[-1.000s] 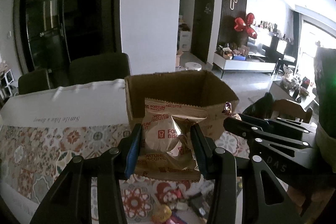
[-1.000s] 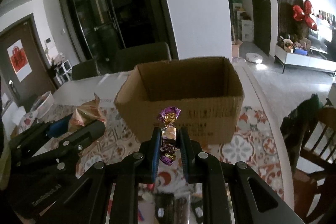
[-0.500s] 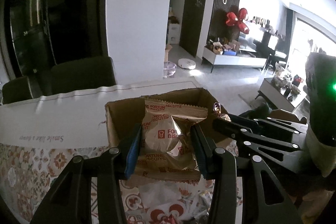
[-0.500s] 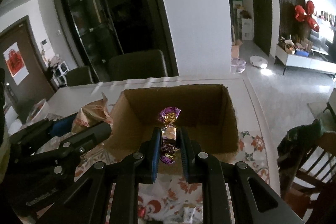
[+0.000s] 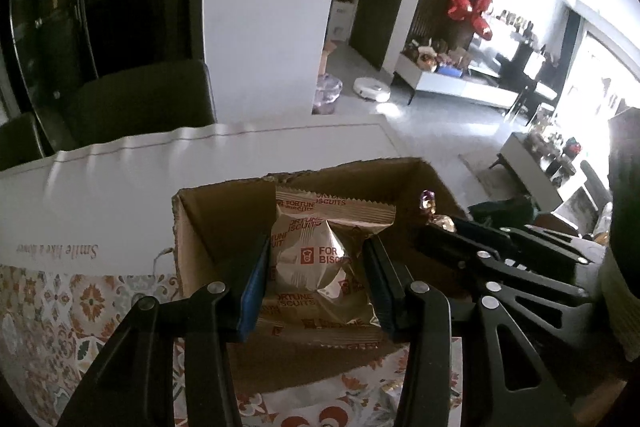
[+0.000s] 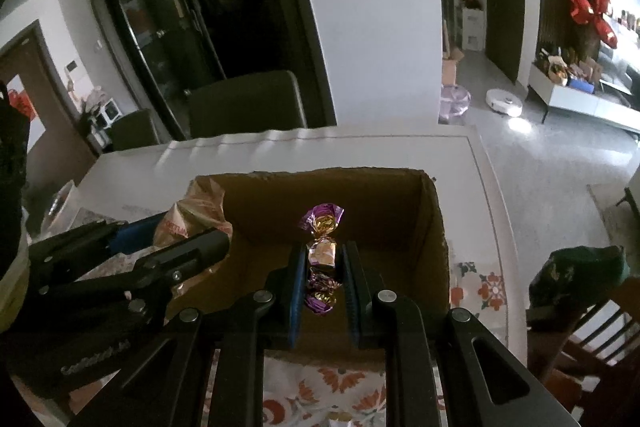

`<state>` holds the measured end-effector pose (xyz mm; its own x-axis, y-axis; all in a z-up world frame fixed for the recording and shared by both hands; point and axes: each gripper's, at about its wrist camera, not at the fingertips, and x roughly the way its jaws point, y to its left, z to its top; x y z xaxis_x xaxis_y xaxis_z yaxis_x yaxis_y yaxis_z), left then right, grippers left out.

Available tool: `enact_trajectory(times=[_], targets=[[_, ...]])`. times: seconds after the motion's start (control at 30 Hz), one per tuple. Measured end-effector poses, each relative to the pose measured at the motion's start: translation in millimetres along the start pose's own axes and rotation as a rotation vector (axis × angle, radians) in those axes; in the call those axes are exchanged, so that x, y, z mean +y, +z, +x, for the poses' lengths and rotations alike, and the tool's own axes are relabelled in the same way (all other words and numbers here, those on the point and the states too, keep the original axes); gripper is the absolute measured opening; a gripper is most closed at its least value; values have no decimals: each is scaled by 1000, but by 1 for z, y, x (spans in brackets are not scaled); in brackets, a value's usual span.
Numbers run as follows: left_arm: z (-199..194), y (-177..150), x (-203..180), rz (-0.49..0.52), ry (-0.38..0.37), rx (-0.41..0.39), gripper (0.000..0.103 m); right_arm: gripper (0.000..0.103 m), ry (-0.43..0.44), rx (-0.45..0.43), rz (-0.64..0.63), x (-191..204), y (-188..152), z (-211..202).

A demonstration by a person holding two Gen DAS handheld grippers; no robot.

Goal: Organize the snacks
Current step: 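Open both tools to drop the packet and candy into the box, then move both tools back from the box to the snack pile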

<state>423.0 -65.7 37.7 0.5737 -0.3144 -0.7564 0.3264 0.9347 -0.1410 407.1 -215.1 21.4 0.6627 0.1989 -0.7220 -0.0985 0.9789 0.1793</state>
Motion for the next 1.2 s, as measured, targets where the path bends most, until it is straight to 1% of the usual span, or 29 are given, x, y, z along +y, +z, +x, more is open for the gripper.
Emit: enact_trajectory(times=[0.03,0.1,0.13,0.17,0.2,0.23,0.3,0.37,0.5,0.73,0.8,0.93,1.0,1.03,1.13,1.2], targets=[[1,0,-1,-1,11,4,48,19,-4,6,2,-1,0,2],[4,0,0,-7,27,6,57,19,-6,18,5,-3,1,5],[4,-1,1,-11,35,2,69,20,-14,18,7,-5,1,6],[4,-2,2,-14,46,-5,72,23,-18,20,7,-5,2,7],[2,-4,2,-13,59,-17,72,27,-21,20,8,-6,2,7],[0,-4,2,-9,65,-20,72,29,-26,19,7,-5,2,7],[-4,-8,2,-3,78,-26,74,37,-34,17,2,-5,1,5],[-4,-8,8,1,87,-34,76,39,-48,12,-8,-4,-3,3],[-20,-20,8,9,121,-67,78,39,-55,4,-16,2,-11,-6],[-50,-40,9,5,130,-110,81,39,-50,-25,-44,15,-28,-25],[-62,-47,7,1,137,-120,81,39,-49,-33,-52,19,-34,-33],[-85,-61,4,7,135,-155,85,40,-45,-63,-65,31,-48,-53],[-98,-70,1,19,140,-174,86,54,-41,-79,-67,36,-54,-62],[-102,-72,0,25,141,-178,87,55,-39,-90,-68,38,-59,-67],[-117,-86,-1,37,138,-194,90,55,-47,-120,-81,46,-69,-80],[-125,-95,-3,45,138,-203,91,55,-42,-132,-80,50,-77,-89]])
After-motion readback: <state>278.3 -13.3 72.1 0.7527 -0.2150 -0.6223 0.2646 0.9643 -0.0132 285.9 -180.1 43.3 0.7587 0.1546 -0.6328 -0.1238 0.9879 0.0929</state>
